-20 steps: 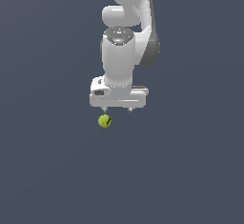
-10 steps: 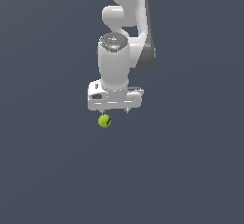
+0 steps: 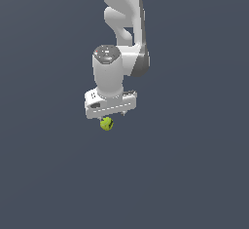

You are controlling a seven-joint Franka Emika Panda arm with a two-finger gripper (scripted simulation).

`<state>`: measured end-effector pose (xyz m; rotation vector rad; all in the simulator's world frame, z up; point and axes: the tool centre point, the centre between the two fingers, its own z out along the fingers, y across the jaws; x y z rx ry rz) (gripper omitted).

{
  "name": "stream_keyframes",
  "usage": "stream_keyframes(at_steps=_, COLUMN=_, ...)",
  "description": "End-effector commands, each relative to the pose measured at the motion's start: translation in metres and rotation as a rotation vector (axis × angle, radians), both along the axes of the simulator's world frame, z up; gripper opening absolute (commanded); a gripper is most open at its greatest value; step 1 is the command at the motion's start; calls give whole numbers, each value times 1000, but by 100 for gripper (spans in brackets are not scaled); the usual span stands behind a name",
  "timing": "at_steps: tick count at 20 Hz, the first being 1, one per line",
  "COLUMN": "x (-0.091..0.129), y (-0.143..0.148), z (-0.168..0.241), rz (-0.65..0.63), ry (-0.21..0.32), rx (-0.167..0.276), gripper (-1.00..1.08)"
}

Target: Pick up the object and move it to a goal position.

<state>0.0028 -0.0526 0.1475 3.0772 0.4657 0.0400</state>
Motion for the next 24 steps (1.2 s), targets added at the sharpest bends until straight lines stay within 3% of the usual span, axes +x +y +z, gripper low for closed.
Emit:
stream_keyframes(at_steps=1, x=-4, y=-6, z=-9, rz=55, ry=6, rx=2, gripper=100)
stream_keyframes(at_steps=13, x=-21, y=-31, z=-44, rz=280, ry=28, rx=13, gripper=100)
stream_keyframes(at_steps=24, x=-27, y=-39, z=-56, rz=357, ry=34, rx=19, gripper=100)
